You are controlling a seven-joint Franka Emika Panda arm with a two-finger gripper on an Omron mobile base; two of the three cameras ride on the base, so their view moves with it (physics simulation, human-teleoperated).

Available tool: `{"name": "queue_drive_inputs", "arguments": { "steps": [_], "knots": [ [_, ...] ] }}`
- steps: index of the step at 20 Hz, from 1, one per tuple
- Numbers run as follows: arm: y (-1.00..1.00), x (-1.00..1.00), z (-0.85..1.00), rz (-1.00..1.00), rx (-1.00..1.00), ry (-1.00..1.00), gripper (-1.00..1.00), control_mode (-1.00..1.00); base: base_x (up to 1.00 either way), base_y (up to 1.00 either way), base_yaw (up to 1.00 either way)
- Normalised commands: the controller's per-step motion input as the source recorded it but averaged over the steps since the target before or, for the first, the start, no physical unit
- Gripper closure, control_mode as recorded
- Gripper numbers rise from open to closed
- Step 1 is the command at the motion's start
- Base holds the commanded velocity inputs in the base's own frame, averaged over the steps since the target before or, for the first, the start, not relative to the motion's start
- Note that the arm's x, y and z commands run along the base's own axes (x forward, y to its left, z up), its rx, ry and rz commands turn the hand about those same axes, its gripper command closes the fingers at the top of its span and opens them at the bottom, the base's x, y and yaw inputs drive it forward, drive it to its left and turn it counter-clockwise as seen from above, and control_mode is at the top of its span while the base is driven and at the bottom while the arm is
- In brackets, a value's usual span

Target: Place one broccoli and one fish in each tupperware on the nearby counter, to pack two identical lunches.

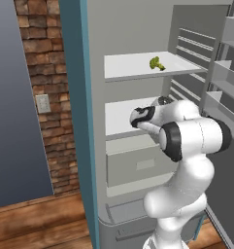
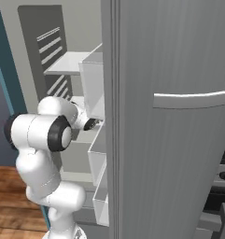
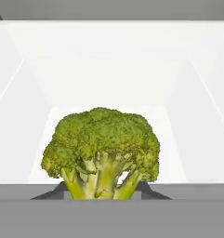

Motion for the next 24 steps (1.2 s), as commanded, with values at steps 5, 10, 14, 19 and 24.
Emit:
{"name": "queue_drive_inputs", "arguments": {
  "steps": [5, 10, 14, 19, 24],
  "knots": [
    [0.25, -0.98, 0.46, 0.01, -0.07, 0.14, 1.0, -1.0, 0.0, 0.0, 0.0],
    [0.23, -0.81, 0.91, 0.02, -0.08, 0.23, 1.0, -1.0, 0.0, 0.0, 0.0],
    [0.03, -0.92, 0.77, 0.05, -0.06, 0.04, 1.0, -1.0, 0.0, 0.0, 0.0],
    [0.0, -1.0, 0.29, 0.02, -0.02, -0.06, 1.0, -1.0, 0.0, 0.0, 0.0],
    [0.0, -0.81, 0.48, 0.03, 0.0, -0.04, 1.0, -1.0, 0.0, 0.0, 0.0]
  ]
}}
